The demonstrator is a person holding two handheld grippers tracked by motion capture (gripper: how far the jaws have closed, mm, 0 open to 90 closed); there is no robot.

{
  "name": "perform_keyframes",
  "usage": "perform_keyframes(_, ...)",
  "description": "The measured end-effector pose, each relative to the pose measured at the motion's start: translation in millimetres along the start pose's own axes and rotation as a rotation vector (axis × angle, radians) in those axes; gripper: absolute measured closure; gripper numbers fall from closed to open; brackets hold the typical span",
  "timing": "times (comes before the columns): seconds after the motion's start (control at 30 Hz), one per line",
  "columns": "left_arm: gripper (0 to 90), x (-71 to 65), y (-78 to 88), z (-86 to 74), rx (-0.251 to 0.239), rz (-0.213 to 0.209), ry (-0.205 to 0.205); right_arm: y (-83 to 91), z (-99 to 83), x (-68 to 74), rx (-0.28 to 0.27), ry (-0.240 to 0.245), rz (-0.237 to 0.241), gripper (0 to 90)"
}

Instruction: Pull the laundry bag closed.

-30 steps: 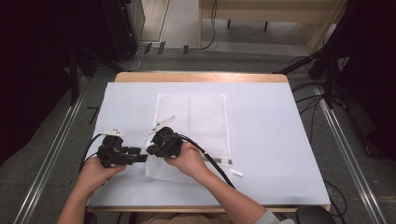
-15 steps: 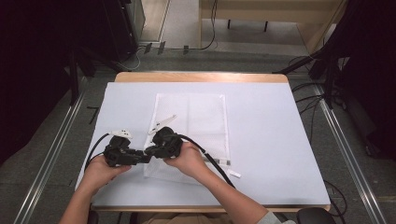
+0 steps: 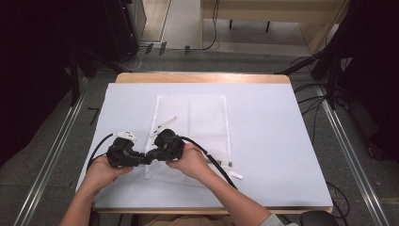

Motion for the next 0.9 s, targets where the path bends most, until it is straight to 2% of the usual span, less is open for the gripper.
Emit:
perform_keyframes(0.03,81.0,-0.6,0.5,-0.1,-0.005,-0.003,-0.02,0.1,0.0,0.1,0.001,-0.001,0.0,88.0)
perform_keyframes(0.1,85.8,-1.5,1.0,-0.4,-0.009,0.007,-0.028,0.4,-0.5,-0.9,0.001,-0.004,0.0,88.0)
perform_keyframes(0.43,87.6,1.0,2.6,2.3,0.009,-0.01,0.029,-2.0,-2.7,-3.4,0.002,-0.019,-0.012,88.2)
perform_keyframes(0.9,88.3,1.2,3.3,3.2,0.019,-0.011,0.039,-5.1,-9.4,-8.7,-0.001,-0.029,-0.021,88.4)
Point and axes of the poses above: each handheld gripper's, and its own axes: y roughly backward along the jaws, z roughly out of its top, x roughly to its left, the point moved 1 cm from there along -y, roughly forward along the jaws, and after that the axes turned 12 degrees about x, right-handed, at the moved point
